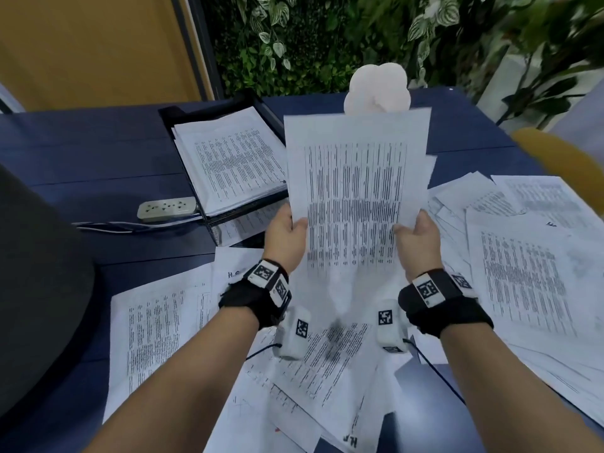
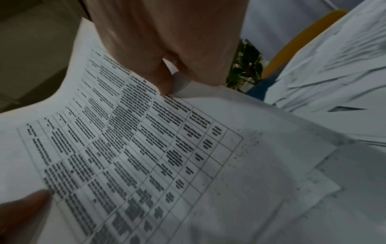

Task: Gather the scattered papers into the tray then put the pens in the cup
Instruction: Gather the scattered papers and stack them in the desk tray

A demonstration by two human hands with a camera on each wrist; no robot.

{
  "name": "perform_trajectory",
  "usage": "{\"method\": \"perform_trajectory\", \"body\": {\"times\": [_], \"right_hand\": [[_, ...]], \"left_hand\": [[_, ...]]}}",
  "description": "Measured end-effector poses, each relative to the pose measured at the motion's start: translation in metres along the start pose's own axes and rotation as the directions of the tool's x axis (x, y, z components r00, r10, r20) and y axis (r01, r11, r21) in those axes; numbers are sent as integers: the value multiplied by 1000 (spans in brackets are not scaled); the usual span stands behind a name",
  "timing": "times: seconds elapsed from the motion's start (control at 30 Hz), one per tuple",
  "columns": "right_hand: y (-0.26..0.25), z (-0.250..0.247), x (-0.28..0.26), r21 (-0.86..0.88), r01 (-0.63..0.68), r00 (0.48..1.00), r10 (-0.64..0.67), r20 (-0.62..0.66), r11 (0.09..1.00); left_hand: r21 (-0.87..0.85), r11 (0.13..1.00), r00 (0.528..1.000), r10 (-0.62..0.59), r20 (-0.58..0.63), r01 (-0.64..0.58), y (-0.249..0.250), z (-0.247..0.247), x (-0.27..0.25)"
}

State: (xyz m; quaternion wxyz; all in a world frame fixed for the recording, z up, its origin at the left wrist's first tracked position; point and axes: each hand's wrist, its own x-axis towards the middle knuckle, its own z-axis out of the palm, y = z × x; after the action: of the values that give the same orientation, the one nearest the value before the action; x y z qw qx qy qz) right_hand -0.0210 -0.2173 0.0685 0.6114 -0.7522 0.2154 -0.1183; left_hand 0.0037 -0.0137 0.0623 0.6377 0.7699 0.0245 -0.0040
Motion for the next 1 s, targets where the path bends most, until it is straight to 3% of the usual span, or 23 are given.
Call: {"method": "perform_trajectory", "body": {"times": [0.13, 0.27, 0.47, 0.57, 0.67, 0.8, 1.0], "right_hand": [[-35, 4, -4, 110, 218, 975, -221, 15, 970], [-42, 10, -4, 125, 224, 972, -231, 47, 967], [-22, 4, 3, 207, 61, 998, -66, 17, 976], [-13, 8, 5, 219, -31, 997, 15, 75, 975], [-10, 19, 1, 204, -42, 991, 15, 130, 978], [-14, 31, -3, 187, 13, 988, -42, 150, 982], [-23, 35, -1, 196, 78, 984, -107, 143, 978]], "left_hand": [[11, 992, 985, 128, -116, -128, 41, -5, 4], [39, 978, 969, 209, -130, -206, 42, -10, 6], [-118, 991, 990, 52, -129, -68, 20, -25, 10], [-283, 957, 996, -79, -49, 62, 17, -26, 5], [-276, 945, 985, -174, 23, 173, 15, -20, 2], [-215, 959, 983, -184, 16, 183, 23, -15, -1], [-175, 982, 988, -92, -122, 70, 31, -31, 6]]}}
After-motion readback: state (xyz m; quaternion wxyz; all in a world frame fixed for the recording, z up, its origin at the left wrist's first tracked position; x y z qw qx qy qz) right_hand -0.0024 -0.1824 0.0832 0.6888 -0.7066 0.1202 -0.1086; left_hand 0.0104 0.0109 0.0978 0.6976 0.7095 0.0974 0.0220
